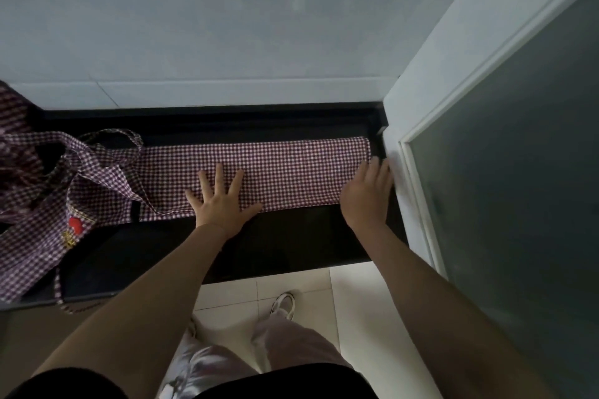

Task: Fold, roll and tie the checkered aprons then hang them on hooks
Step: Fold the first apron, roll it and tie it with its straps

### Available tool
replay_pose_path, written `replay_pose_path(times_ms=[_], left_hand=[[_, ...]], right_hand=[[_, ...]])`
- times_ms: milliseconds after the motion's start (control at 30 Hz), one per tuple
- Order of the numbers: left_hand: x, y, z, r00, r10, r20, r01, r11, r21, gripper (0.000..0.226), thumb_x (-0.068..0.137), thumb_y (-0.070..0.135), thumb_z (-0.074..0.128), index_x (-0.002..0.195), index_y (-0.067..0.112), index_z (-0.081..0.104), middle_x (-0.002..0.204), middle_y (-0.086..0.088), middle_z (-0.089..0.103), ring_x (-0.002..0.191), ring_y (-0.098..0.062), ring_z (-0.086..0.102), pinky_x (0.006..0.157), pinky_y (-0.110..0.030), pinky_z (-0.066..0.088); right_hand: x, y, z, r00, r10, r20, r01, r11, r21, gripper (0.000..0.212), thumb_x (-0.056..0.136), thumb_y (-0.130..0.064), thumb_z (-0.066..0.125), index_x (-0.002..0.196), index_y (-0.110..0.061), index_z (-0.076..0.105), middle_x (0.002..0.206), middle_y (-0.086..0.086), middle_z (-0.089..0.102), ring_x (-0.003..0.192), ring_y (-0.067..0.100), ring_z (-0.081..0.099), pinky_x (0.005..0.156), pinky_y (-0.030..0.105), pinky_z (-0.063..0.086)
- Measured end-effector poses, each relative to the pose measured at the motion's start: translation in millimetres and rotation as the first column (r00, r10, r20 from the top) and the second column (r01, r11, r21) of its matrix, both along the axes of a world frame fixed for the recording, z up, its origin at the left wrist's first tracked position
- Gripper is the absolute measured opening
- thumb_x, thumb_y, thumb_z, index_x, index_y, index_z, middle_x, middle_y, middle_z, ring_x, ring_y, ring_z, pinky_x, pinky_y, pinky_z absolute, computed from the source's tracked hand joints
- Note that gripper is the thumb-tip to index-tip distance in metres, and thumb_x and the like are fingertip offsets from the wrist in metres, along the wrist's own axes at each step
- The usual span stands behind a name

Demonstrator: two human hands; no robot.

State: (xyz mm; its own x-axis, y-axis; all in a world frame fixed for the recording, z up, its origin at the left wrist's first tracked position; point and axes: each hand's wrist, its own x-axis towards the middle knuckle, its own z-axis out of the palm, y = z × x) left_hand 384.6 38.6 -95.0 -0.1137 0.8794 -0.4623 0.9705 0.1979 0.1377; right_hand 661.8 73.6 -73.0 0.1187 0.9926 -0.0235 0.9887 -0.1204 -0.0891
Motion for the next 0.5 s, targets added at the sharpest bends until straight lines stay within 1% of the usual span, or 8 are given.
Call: replay_pose_path(times_ms=[67,167,233,300,333,400,433,500], left_hand=[[4,-4,-2,1.0,-0.019,-0.011,0.018,1.0,-0.004,0.096,0.083,0.084,0.029,0.154,0.038,-0.017,0.161,-0.007,-0.026,0.146,-0.043,-0.022,0.113,-0.071,-0.001],[14,-14,-8,0.998,-0.047,-0.044,0.047,0.999,0.006,0.1,0.079,0.088,0.024,0.152,0.038,-0.022,0.16,-0.008,-0.03,0.145,-0.043,-0.024,0.112,-0.07,-0.003],[14,-16,-10,0.998,-0.044,-0.054,0.045,0.999,0.016,0.099,0.079,0.088,0.02,0.152,0.038,-0.023,0.16,-0.007,-0.03,0.145,-0.042,-0.025,0.113,-0.07,-0.003],[14,-16,-9,0.995,-0.075,-0.068,0.077,0.997,0.017,0.098,0.078,0.09,0.017,0.151,0.039,-0.022,0.16,-0.007,-0.029,0.146,-0.042,-0.022,0.112,-0.069,-0.001],[15,-15,-6,0.993,-0.097,-0.06,0.098,0.995,0.023,0.095,0.079,0.089,0.015,0.152,0.039,-0.019,0.161,-0.005,-0.026,0.148,-0.041,-0.018,0.113,-0.069,0.001],[18,-14,3,0.992,-0.125,0.013,0.124,0.989,0.078,0.083,0.086,0.082,0.017,0.155,0.039,-0.001,0.165,0.0,-0.008,0.151,-0.034,-0.004,0.114,-0.065,0.011],[18,-14,7,0.99,-0.126,0.068,0.117,0.984,0.134,0.075,0.091,0.075,0.022,0.154,0.037,0.011,0.165,0.001,0.006,0.15,-0.031,0.007,0.113,-0.061,0.018],[14,-20,16,0.981,-0.116,0.158,0.068,0.957,0.281,0.056,0.097,0.056,0.035,0.146,0.029,0.036,0.154,-0.003,0.033,0.14,-0.027,0.03,0.109,-0.053,0.03]], right_hand=[[-27,1,-1,0.981,0.18,-0.075,-0.178,0.983,0.038,0.054,0.102,-0.027,0.04,0.151,-0.006,0.034,0.16,0.018,0.026,0.151,0.034,0.016,0.122,0.052,0.017],[-68,-7,-17,0.896,0.402,-0.189,-0.421,0.904,-0.07,0.054,0.105,-0.038,0.032,0.156,-0.022,0.025,0.165,0.009,0.019,0.153,0.031,0.009,0.122,0.054,0.016],[-76,-15,-30,0.875,0.459,-0.154,-0.482,0.856,-0.184,0.056,0.105,-0.049,0.024,0.158,-0.032,0.015,0.167,0.004,0.009,0.153,0.03,0.002,0.121,0.057,0.012],[-64,-16,-39,0.89,0.449,-0.084,-0.455,0.855,-0.248,0.059,0.104,-0.056,0.02,0.158,-0.038,0.005,0.167,0.0,-0.001,0.153,0.029,-0.005,0.122,0.057,0.004],[-54,-14,-40,0.9,0.43,-0.066,-0.432,0.864,-0.257,0.06,0.103,-0.057,0.019,0.157,-0.039,0.002,0.167,-0.001,-0.005,0.153,0.028,-0.007,0.121,0.055,0.002],[-33,-9,-37,0.917,0.394,-0.054,-0.394,0.881,-0.262,0.058,0.104,-0.053,0.019,0.157,-0.038,0.001,0.167,-0.002,-0.006,0.153,0.027,-0.007,0.122,0.055,0.003],[-23,-6,-33,0.923,0.379,-0.059,-0.381,0.887,-0.26,0.058,0.104,-0.049,0.021,0.158,-0.036,0.005,0.167,-0.001,-0.002,0.153,0.028,-0.004,0.122,0.056,0.007],[-12,4,-23,0.937,0.339,-0.078,-0.348,0.901,-0.26,0.057,0.103,-0.04,0.031,0.157,-0.026,0.019,0.167,0.003,0.009,0.153,0.029,0.004,0.122,0.056,0.014]])
